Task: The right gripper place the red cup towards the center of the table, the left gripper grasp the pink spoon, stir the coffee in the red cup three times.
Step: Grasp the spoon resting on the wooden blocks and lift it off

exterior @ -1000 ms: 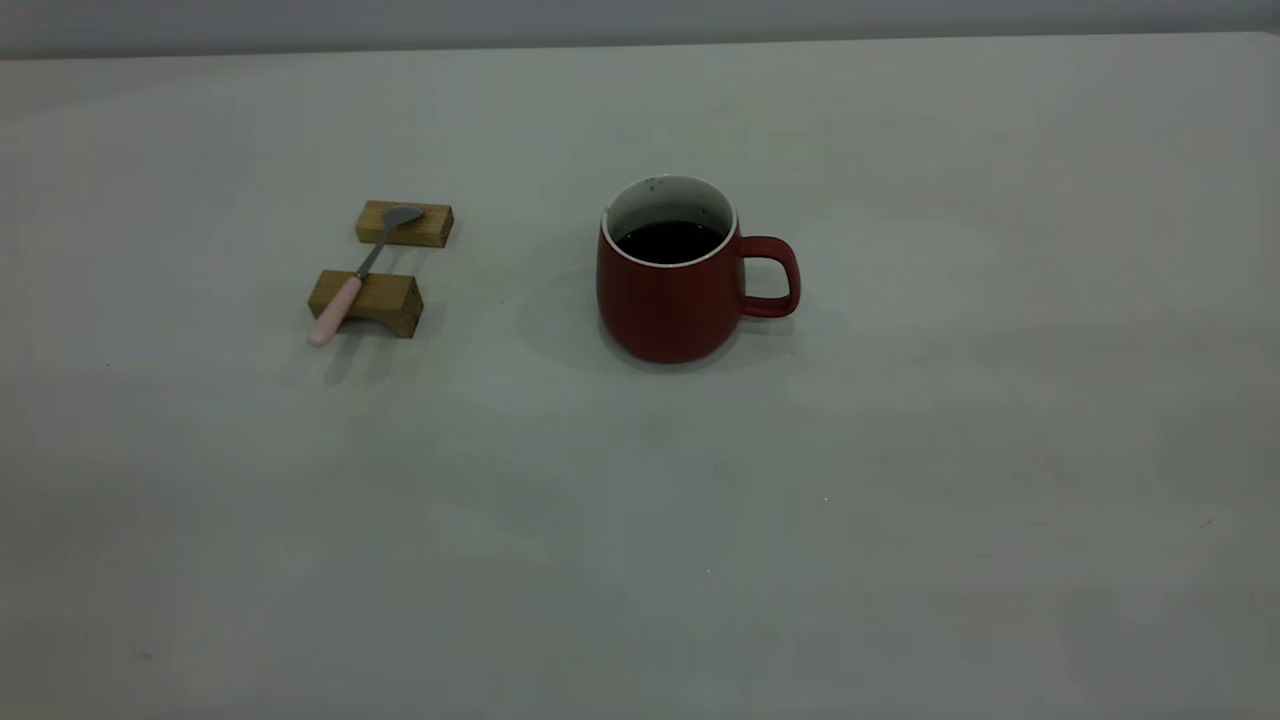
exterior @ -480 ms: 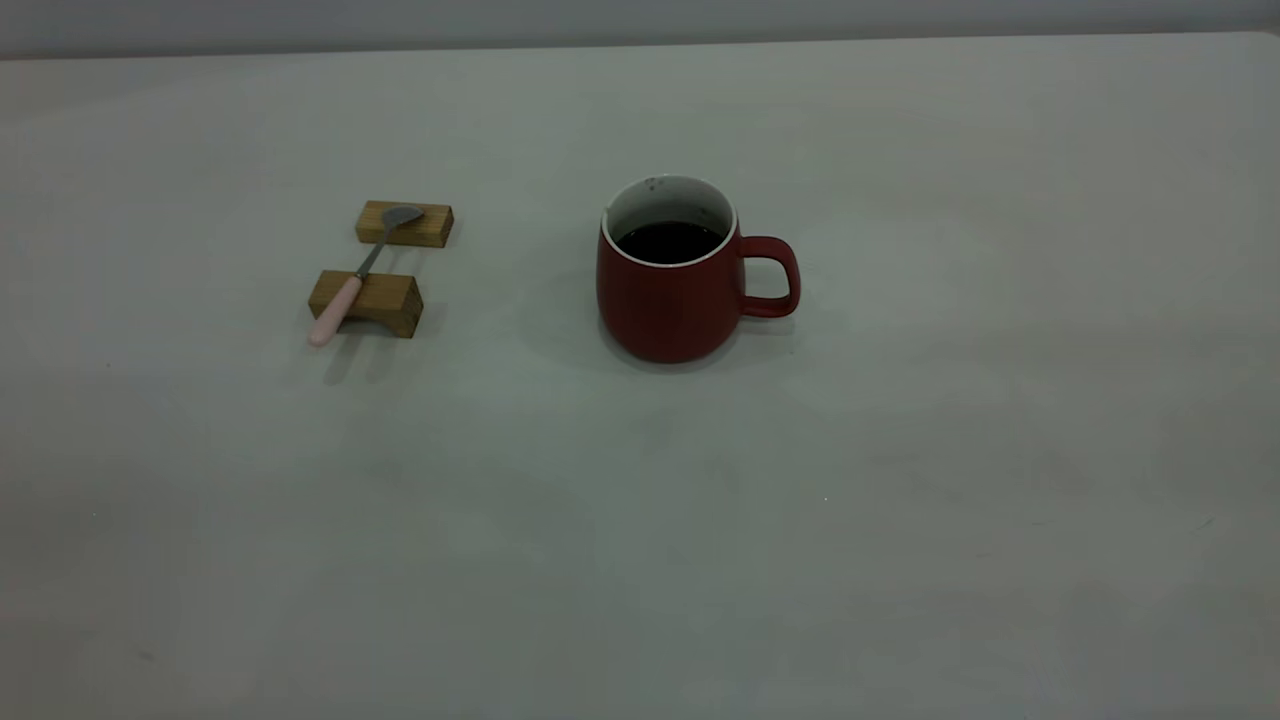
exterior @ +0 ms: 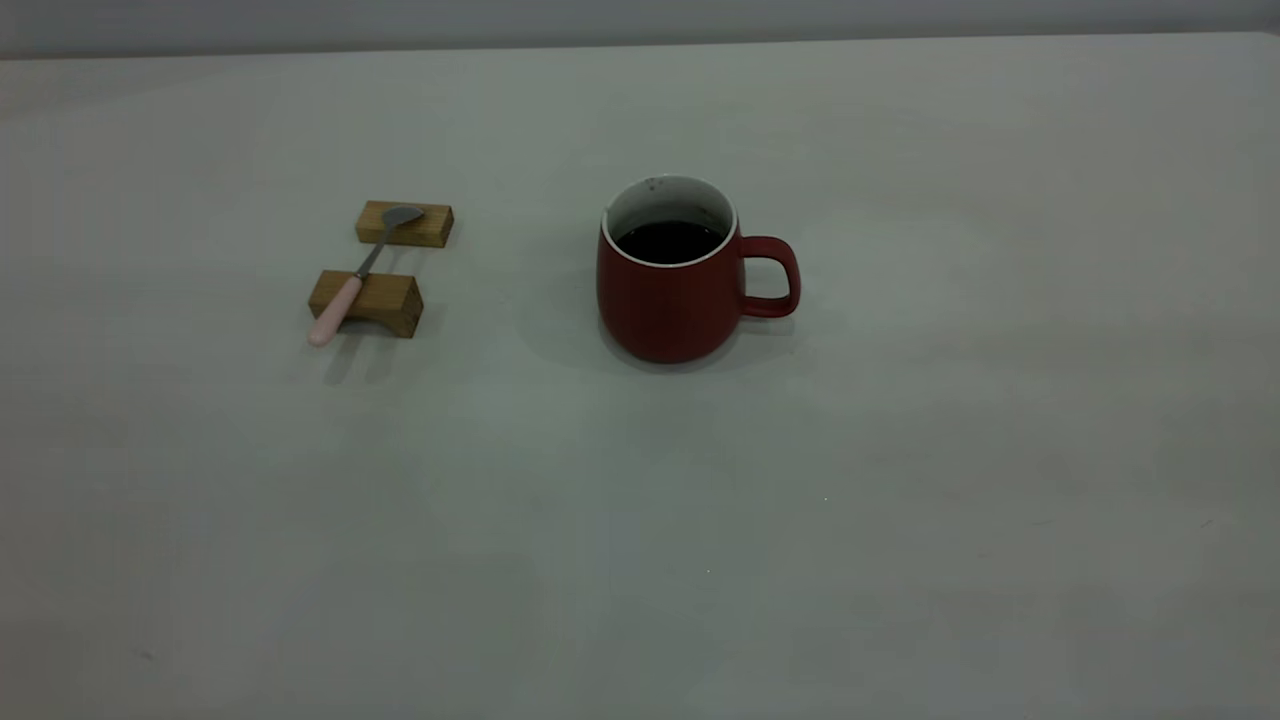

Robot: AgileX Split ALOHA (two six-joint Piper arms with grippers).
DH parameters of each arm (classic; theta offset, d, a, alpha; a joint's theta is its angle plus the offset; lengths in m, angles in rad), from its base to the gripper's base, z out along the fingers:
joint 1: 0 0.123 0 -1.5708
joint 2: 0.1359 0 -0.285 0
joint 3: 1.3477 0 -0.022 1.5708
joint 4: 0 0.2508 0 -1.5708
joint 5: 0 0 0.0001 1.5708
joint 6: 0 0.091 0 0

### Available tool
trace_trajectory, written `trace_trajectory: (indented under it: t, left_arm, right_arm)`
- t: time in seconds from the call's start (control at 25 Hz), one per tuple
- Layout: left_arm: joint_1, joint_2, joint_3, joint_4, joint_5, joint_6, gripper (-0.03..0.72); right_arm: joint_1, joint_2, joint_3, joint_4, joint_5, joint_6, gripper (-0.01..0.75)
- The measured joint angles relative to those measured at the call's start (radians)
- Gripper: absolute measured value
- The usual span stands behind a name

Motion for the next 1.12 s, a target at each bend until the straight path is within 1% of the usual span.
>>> trace_trajectory:
  t: [0.08, 0.16, 0.4, 0.48, 0.6, 0.76, 0.92, 1.04, 1.12]
  left_arm:
    - [0.000, 0.143, -0.040, -0.009, -0.060, 0.017, 0.627]
    - [0.000, 0.288, -0.079, -0.031, -0.121, 0.033, 0.662]
    - [-0.008, 0.651, -0.147, -0.095, -0.280, 0.055, 0.668]
    - [-0.029, 0.765, -0.158, -0.112, -0.324, 0.057, 0.668]
    - [-0.081, 0.921, -0.182, -0.116, -0.386, 0.057, 0.668]
    - [-0.150, 1.124, -0.245, -0.117, -0.427, 0.051, 0.668]
    - [-0.209, 1.307, -0.322, -0.117, -0.444, 0.045, 0.668]
    - [-0.233, 1.423, -0.373, -0.117, -0.460, 0.044, 0.666]
    - [-0.237, 1.491, -0.402, -0.117, -0.469, 0.044, 0.666]
  right_arm:
    - [0.000, 0.000, 0.000, 0.000, 0.000, 0.000, 0.591]
    - [0.000, 0.000, 0.000, 0.000, 0.000, 0.000, 0.591]
    - [0.000, 0.000, 0.000, 0.000, 0.000, 0.000, 0.591]
    - [0.000, 0.000, 0.000, 0.000, 0.000, 0.000, 0.591]
    - [0.000, 0.000, 0.000, 0.000, 0.000, 0.000, 0.591]
    - [0.000, 0.000, 0.000, 0.000, 0.000, 0.000, 0.591]
    - [0.000, 0.000, 0.000, 0.000, 0.000, 0.000, 0.591]
    - [0.000, 0.000, 0.000, 0.000, 0.000, 0.000, 0.591]
    - [0.000, 0.000, 0.000, 0.000, 0.000, 0.000, 0.591]
